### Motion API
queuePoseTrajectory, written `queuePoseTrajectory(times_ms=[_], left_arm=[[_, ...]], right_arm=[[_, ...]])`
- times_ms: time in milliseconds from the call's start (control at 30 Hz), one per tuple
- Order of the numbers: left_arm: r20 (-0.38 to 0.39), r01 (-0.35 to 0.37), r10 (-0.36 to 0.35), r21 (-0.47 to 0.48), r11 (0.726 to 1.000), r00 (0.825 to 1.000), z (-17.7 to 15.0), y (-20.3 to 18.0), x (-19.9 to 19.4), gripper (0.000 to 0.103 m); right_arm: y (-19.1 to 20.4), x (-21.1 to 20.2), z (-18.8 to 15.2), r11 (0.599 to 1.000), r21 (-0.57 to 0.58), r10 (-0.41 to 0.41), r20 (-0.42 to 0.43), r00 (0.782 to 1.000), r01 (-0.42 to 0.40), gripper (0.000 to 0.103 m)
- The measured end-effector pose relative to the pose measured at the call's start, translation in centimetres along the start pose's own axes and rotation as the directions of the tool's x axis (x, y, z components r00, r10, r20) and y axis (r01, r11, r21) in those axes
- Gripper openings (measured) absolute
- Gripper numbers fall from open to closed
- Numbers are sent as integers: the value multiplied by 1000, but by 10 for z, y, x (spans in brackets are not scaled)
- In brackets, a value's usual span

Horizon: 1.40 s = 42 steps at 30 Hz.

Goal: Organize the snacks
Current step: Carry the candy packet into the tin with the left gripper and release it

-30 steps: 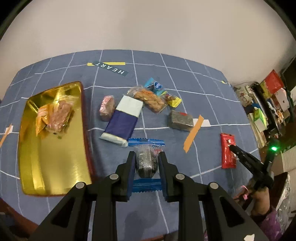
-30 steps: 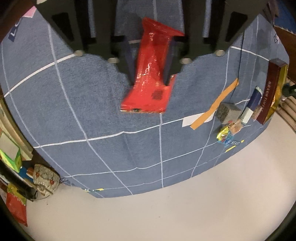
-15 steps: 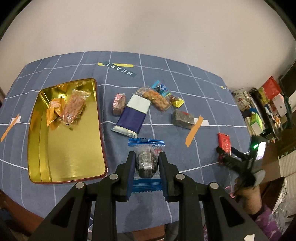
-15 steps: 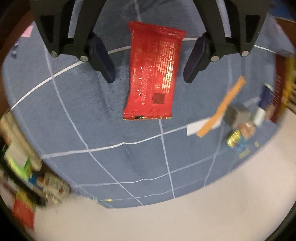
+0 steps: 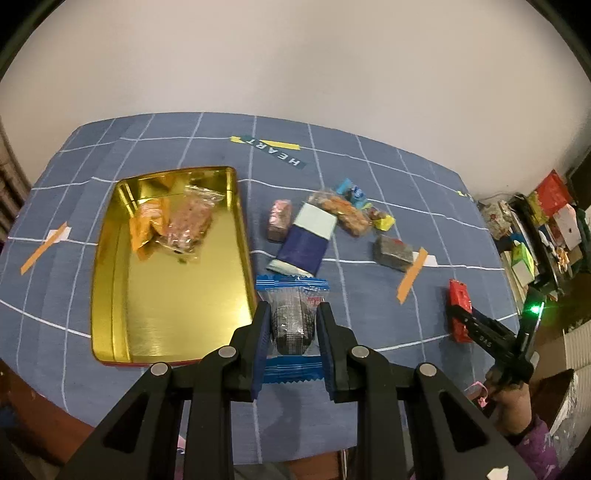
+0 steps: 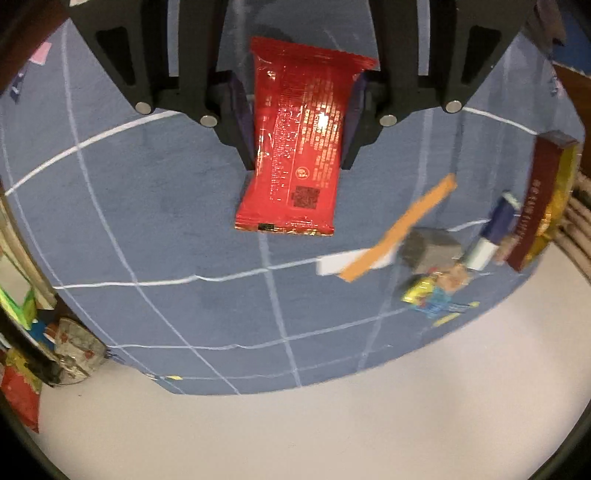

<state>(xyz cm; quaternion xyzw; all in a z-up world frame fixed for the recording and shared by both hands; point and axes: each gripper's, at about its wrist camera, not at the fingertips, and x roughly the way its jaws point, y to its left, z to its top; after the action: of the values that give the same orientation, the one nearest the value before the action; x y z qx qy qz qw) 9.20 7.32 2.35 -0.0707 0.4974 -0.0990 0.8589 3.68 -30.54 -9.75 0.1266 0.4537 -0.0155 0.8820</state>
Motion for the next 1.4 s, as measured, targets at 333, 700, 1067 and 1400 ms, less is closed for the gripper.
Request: queuePoseTrajectory(times_ms=[333,700,1067,1400], left_arm=[[30,-70,71,-15,997,997,2,19,-2,22],[37,-148,149,-28,989,988,9,44,6,22],[10,-253,254,-58,966,967,13,86,34,22],[-31,-316,314,-76,946,949,20,114,60,22]], right_arm=[[4,3,-2,1000,-2,-11,3,1000,11,44],[5,5,-4,1000,-11,-21,9,1000,21,44],[5,5,-5,999,-23,-27,11,1000,27,44],[6,5,-5,999,-28,-28,11,1000,28,44]])
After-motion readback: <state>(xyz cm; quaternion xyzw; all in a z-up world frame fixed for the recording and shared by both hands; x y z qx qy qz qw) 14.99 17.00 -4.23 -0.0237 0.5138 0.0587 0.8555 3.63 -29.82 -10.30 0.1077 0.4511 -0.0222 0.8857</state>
